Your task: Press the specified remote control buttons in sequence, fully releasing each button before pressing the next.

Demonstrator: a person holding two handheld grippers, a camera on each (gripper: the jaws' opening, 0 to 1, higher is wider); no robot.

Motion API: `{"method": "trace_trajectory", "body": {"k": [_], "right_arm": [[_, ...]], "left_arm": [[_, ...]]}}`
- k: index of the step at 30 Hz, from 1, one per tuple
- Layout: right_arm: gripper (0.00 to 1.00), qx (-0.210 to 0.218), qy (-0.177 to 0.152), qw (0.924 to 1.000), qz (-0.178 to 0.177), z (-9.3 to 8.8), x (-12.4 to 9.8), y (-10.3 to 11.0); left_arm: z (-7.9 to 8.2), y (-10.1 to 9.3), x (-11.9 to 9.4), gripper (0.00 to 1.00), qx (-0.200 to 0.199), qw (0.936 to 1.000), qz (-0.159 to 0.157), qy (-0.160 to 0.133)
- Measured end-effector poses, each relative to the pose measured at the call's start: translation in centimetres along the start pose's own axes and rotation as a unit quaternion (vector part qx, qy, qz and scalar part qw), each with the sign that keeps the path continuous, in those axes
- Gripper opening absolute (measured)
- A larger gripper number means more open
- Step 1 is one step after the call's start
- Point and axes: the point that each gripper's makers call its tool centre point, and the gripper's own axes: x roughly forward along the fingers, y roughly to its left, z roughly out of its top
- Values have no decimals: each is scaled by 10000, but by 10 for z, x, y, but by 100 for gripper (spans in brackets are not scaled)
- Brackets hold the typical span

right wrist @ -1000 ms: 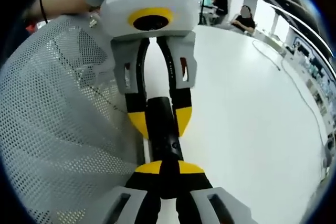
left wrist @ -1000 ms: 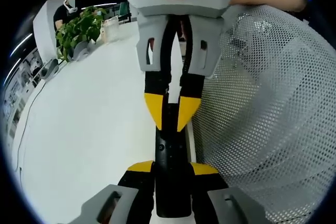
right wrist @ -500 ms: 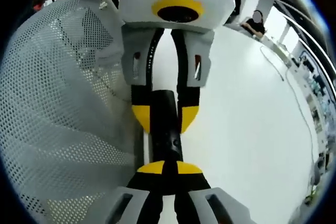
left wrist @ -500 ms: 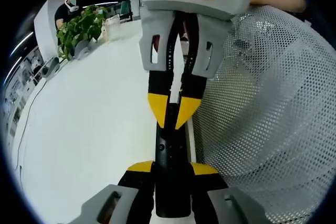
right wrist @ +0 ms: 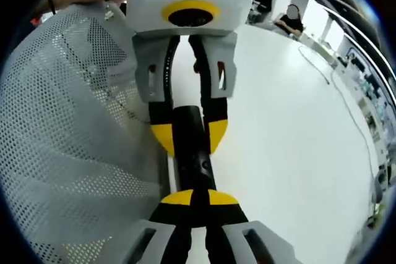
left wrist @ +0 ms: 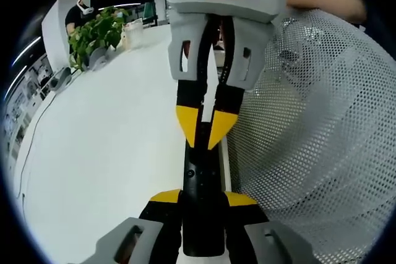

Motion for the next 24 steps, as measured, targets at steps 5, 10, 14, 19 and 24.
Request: {"method": "trace_trajectory", "body": {"k": [5,10,14,19,24], "right_arm": [[3,-311,134,9994,-43,0,2,2],[2,133,-15,9999,64,0,1,-1],[2,-106,-31,9999,-16,0,1,1],[0,11,-29,10000,-9,0,0,-1],[0,-56,29,10000,-8,-2,-2,0]], "left_arm": [[0,0,0,25,-24,10000,25,18],[0,0,0,25,-18,10000,34,43],[0,0,0,25,-22,10000,33,16],[0,0,0,25,-55,10000,48,-57],[0,0,0,25,-63,9999,59,-65]]}}
